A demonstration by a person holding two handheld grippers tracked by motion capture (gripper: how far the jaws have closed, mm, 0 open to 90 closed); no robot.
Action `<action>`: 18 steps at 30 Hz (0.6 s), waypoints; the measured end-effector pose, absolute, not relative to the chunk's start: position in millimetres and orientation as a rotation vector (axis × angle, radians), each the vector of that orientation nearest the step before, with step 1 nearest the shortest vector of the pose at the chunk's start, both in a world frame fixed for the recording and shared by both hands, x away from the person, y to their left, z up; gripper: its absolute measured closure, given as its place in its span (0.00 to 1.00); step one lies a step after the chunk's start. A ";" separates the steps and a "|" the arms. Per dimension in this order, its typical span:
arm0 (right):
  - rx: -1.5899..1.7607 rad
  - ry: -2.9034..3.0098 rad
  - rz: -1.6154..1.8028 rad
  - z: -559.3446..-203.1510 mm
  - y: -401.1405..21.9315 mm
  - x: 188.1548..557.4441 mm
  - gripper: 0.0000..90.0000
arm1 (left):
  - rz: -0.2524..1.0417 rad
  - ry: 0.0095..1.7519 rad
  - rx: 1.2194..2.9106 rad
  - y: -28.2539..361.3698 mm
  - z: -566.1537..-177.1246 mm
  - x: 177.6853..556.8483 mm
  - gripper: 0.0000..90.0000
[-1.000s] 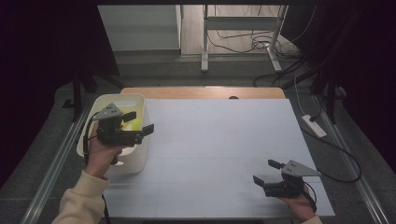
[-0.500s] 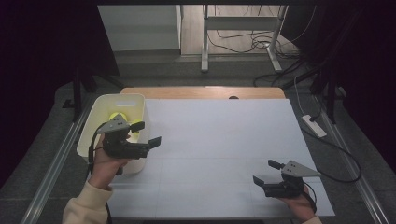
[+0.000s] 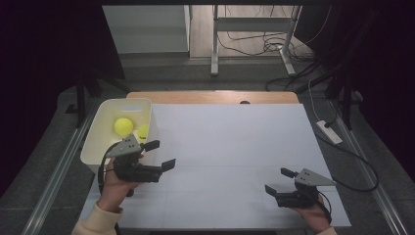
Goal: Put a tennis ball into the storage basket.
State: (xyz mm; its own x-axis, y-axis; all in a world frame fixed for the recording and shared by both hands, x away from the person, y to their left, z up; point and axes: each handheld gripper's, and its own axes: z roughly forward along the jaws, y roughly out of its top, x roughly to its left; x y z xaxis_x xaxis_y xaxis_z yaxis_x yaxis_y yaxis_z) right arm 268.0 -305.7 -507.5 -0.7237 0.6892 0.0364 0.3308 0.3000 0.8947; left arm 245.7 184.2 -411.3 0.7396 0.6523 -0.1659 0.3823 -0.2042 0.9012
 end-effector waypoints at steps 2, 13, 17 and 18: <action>0.917 2.219 1.397 -507.6 -305.6 268.2 0.12 | 0.300 0.795 1.830 182.1 -414.8 241.9 0.16; 0.915 2.222 1.391 -507.5 -304.0 267.6 0.12 | 0.349 0.711 1.891 171.1 -439.6 217.0 0.15; 0.910 2.224 1.392 -507.4 -303.5 267.6 0.12 | 0.343 0.715 1.910 172.0 -453.9 214.4 0.15; 0.910 2.224 1.392 -507.4 -303.5 267.6 0.12 | 0.343 0.715 1.910 172.0 -453.9 214.4 0.15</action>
State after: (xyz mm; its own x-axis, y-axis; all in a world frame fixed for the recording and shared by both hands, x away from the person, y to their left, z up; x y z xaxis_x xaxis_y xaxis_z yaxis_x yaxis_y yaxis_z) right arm 267.6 -303.5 -507.4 -0.7266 0.6863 0.0327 0.3293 0.3060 0.8933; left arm 214.4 172.0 -453.9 0.7828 0.6174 -0.0778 0.3259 -0.3002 0.8965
